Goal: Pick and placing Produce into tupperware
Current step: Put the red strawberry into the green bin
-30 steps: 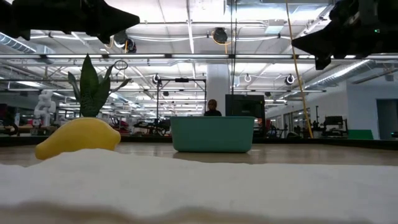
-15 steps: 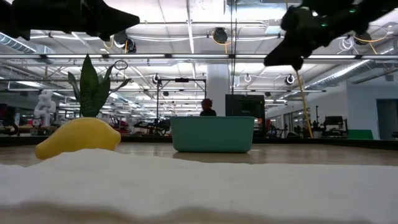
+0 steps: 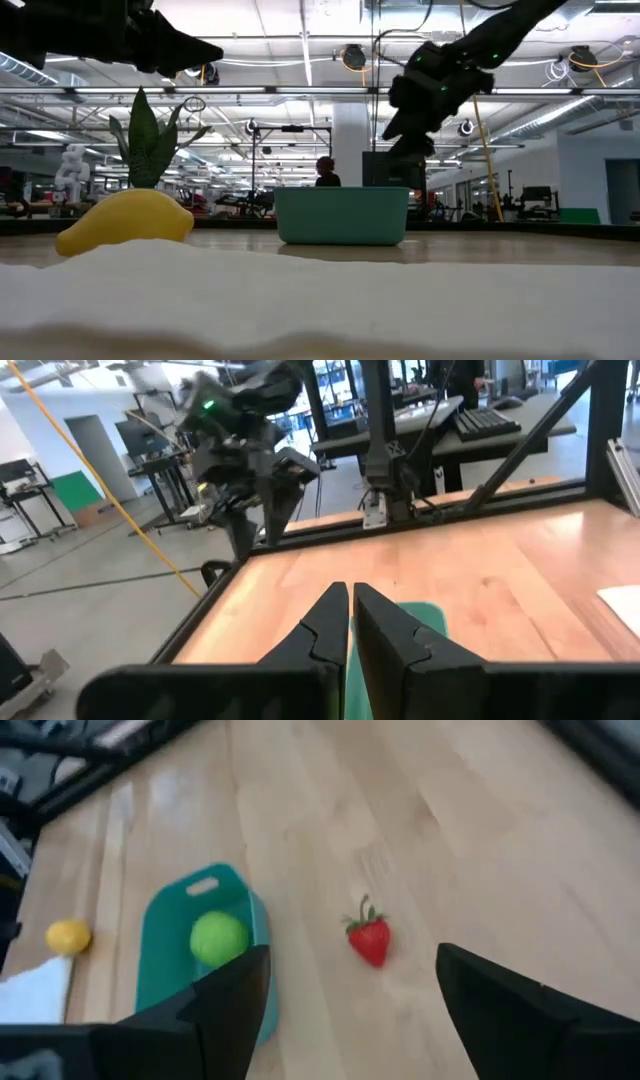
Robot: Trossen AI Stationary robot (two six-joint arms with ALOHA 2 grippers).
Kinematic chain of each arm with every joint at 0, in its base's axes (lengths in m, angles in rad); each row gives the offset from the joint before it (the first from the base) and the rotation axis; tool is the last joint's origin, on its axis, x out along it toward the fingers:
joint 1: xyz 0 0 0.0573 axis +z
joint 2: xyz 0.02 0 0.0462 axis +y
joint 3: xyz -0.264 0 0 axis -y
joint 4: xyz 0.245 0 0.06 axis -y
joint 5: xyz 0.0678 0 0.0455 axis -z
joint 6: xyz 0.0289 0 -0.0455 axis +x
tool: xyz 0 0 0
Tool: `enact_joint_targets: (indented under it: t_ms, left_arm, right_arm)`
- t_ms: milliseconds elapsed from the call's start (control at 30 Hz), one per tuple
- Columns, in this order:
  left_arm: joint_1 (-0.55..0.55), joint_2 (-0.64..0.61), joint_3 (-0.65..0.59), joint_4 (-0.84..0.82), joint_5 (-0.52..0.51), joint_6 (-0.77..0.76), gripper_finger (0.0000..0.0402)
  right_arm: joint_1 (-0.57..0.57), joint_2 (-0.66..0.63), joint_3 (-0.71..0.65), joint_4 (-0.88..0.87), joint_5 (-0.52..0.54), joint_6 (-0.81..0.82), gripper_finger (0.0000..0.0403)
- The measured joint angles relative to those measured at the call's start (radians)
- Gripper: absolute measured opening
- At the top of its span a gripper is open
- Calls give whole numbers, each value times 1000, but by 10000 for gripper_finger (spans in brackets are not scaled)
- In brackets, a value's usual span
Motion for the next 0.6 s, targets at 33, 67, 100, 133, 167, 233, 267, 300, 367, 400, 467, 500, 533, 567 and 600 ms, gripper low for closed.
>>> enact_joint_targets:
  t_ms: [33,67,100,133,167,233,267,300,367,400,467,500,533,567,600]
  left_arm:
    - [0,0,0,-6,0,2,26]
    - [0,0,0,-10,0,5,26]
    - [0,0,0,-13,0,7,26]
    - [0,0,0,-14,0,7,26]
    - [0,0,0,-15,0,7,26]
    - [0,0,0,-17,0,7,26]
    - [0,0,0,-18,0,7,26]
    - [0,0,0,-18,0,7,26]
    - [0,0,0,-18,0,0,26]
    - [0,0,0,-20,0,-3,26]
    - [0,0,0,-23,0,-9,26]
    - [1,0,0,-24,0,-9,26]
    - [1,0,0,-24,0,-9,26]
    - [1,0,0,-24,0,-12,26]
    - [1,0,0,-26,0,-16,26]
  right_arm:
    - [-1,30,22,-4,-6,-12,272]
    - [-1,59,47,-8,-8,-26,269]
    - [-1,88,75,-15,-10,-42,267]
    - [0,115,99,-26,-12,-57,265]
    - [-1,143,121,-42,-11,-73,263]
    - [-1,201,168,-66,-6,-98,263]
    - [-2,229,198,-77,-5,-104,263]
    - [-2,255,231,-97,1,-109,266]
    - [-2,304,301,-163,20,-142,272]
    - [-1,327,332,-203,33,-168,276]
    - [6,367,382,-260,52,-222,282]
    - [9,381,395,-267,69,-238,285]
    - [16,393,408,-271,93,-252,287]
    - [20,407,419,-272,115,-265,289]
    - [23,421,428,-277,135,-277,291]
